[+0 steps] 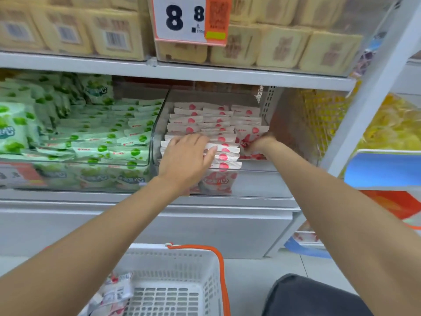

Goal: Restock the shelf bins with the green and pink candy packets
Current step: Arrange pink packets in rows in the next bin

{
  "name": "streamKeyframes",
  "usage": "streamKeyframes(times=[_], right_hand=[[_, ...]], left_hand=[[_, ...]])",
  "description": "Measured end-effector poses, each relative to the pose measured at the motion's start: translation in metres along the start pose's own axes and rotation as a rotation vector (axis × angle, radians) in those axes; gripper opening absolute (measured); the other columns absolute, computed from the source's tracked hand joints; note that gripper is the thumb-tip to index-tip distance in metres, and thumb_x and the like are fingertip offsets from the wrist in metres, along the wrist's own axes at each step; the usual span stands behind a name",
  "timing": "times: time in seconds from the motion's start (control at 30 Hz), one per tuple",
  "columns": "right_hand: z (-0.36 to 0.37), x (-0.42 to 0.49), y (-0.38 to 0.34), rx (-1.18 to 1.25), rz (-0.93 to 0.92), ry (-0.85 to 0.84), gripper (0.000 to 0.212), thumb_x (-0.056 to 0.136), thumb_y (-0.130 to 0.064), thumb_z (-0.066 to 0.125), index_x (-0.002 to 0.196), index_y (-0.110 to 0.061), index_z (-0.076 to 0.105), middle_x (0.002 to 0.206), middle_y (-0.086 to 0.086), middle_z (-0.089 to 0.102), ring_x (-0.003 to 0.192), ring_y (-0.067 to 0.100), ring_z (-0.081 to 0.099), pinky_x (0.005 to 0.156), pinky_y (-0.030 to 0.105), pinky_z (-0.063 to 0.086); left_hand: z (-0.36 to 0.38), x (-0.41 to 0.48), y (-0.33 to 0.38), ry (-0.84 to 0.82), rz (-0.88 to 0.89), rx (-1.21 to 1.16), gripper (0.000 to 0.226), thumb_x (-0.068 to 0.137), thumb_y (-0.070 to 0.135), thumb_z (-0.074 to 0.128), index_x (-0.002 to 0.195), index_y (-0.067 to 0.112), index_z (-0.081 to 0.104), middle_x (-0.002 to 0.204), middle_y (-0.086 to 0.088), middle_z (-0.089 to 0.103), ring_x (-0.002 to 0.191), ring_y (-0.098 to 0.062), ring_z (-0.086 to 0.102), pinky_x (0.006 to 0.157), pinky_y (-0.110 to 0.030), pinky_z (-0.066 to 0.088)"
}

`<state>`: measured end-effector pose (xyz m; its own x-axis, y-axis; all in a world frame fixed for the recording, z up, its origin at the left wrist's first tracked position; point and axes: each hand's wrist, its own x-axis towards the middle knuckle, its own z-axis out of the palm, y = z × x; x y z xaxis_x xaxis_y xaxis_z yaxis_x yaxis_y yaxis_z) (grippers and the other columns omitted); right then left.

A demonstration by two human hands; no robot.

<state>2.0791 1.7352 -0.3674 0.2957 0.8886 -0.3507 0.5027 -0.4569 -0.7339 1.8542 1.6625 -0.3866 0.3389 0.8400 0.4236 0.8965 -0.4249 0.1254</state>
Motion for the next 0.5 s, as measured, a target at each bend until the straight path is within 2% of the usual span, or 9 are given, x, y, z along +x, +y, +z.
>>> streamKeyframes(times=[0.07,0.1,0.17,0.23,0.3,0.37,0.4,0.43,0.5], right_hand=[[0.003,0.001,0.0,-0.021,-0.023,-0.036,0.045,0.085,-0.009,0.067,0.129,-0.005,0.055,0.127,0.017,0.06,0.116,0.03,0.06,0.079,0.03,0.052],[0.005,0.004,-0.001,0.028,-0.05,-0.055,0.04,0.092,-0.02,0.058,0.13,-0.007,0.056,0.128,0.016,0.06,0.117,0.03,0.059,0.085,0.031,0.051],[0.014,0.031,0.003,0.437,0.047,0.02,0.05,0.096,-0.04,0.033,0.129,-0.013,0.059,0.127,0.011,0.062,0.118,0.031,0.057,0.103,0.034,0.042],[0.016,0.042,0.01,0.639,0.078,-0.017,0.056,0.094,-0.042,0.025,0.125,-0.014,0.062,0.123,0.01,0.065,0.117,0.032,0.059,0.108,0.038,0.037],[0.016,0.025,0.008,0.464,0.011,-0.057,0.051,0.096,-0.038,0.031,0.127,-0.011,0.061,0.125,0.012,0.064,0.114,0.031,0.06,0.102,0.035,0.042],[0.012,0.002,0.0,0.071,-0.037,-0.039,0.037,0.092,-0.022,0.057,0.126,-0.005,0.057,0.126,0.014,0.062,0.108,0.029,0.062,0.079,0.028,0.052],[0.014,0.002,-0.001,0.0,-0.024,-0.006,0.042,0.087,-0.013,0.067,0.126,-0.004,0.057,0.128,0.014,0.061,0.109,0.028,0.062,0.073,0.028,0.053],[0.013,0.004,0.0,-0.04,-0.024,-0.009,0.047,0.085,-0.01,0.07,0.129,-0.004,0.055,0.132,0.014,0.059,0.115,0.027,0.06,0.078,0.03,0.053],[0.01,0.003,0.005,-0.228,-0.102,-0.023,0.051,0.089,-0.016,0.068,0.136,-0.006,0.05,0.139,0.009,0.053,0.128,0.027,0.051,0.099,0.033,0.047]], left_hand=[[0.0,-0.001,0.0,0.015,0.008,0.007,0.062,0.096,0.049,0.013,0.124,0.017,0.059,0.122,0.0,0.064,0.116,-0.019,0.056,0.097,-0.038,0.037],[0.0,-0.001,0.0,0.02,0.011,0.01,0.062,0.096,0.049,0.014,0.124,0.017,0.059,0.122,0.0,0.064,0.116,-0.019,0.056,0.097,-0.038,0.037],[0.001,0.0,0.0,0.024,0.011,0.012,0.063,0.096,0.05,0.013,0.124,0.017,0.059,0.122,0.0,0.064,0.116,-0.02,0.056,0.097,-0.038,0.037],[0.002,0.0,0.001,0.024,0.012,0.016,0.063,0.096,0.05,0.013,0.123,0.017,0.059,0.122,0.0,0.064,0.116,-0.02,0.056,0.097,-0.038,0.038],[0.003,-0.001,0.0,0.035,0.011,0.025,0.062,0.096,0.049,0.014,0.123,0.017,0.06,0.121,0.0,0.064,0.115,-0.02,0.057,0.097,-0.038,0.038],[0.002,-0.002,0.0,0.033,0.006,0.032,0.061,0.097,0.049,0.015,0.124,0.017,0.06,0.123,0.0,0.064,0.117,-0.02,0.056,0.097,-0.038,0.038],[0.002,-0.003,0.0,0.026,0.004,0.027,0.06,0.097,0.048,0.016,0.124,0.017,0.059,0.124,-0.001,0.063,0.118,-0.02,0.056,0.098,-0.038,0.038],[0.001,-0.003,0.0,0.017,0.003,0.016,0.059,0.098,0.048,0.016,0.125,0.016,0.059,0.125,-0.001,0.063,0.118,-0.02,0.055,0.099,-0.038,0.037],[-0.002,-0.003,0.0,-0.004,0.009,-0.034,0.057,0.099,0.048,0.02,0.127,0.015,0.057,0.127,-0.003,0.061,0.12,-0.021,0.052,0.101,-0.038,0.037]])
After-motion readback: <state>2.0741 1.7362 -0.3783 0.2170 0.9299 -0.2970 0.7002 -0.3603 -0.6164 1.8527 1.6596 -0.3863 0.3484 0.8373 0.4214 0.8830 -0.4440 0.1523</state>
